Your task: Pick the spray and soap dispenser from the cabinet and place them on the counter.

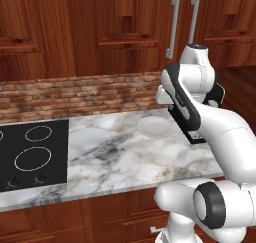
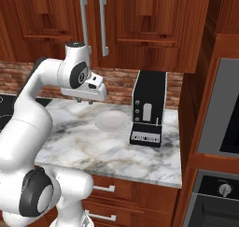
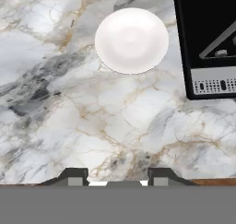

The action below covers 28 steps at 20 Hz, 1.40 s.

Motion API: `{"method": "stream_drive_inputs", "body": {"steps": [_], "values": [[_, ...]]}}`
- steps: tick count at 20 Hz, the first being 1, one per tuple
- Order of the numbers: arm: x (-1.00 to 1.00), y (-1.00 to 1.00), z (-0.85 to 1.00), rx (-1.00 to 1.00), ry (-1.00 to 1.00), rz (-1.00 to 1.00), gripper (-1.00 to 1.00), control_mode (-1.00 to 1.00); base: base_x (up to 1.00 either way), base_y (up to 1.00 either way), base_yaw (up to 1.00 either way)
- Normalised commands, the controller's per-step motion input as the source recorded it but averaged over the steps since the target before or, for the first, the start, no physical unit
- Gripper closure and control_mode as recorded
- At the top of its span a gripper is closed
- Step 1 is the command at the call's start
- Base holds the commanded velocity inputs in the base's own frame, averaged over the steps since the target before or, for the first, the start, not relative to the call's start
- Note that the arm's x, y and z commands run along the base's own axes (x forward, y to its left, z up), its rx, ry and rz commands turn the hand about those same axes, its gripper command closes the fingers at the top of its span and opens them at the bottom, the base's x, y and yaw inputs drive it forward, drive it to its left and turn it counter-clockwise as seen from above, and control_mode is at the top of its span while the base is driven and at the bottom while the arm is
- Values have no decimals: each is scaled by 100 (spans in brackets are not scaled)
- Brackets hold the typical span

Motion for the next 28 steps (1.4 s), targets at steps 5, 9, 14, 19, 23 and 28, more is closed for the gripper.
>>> {"method": "stream_drive_inputs", "body": {"steps": [5,9,14,19,23,28], "values": [[-9,0,0,0,-2,0,-100,-100,0,0,0],[-23,0,1,0,-12,0,-100,-100,0,0,0],[-33,0,17,0,-23,0,-100,-100,0,0,0],[-40,-11,25,0,-27,0,-100,-100,0,0,0],[-37,-15,25,0,-25,0,-100,-100,0,0,0],[-31,-15,18,0,-20,0,-100,-100,0,0,0]]}}
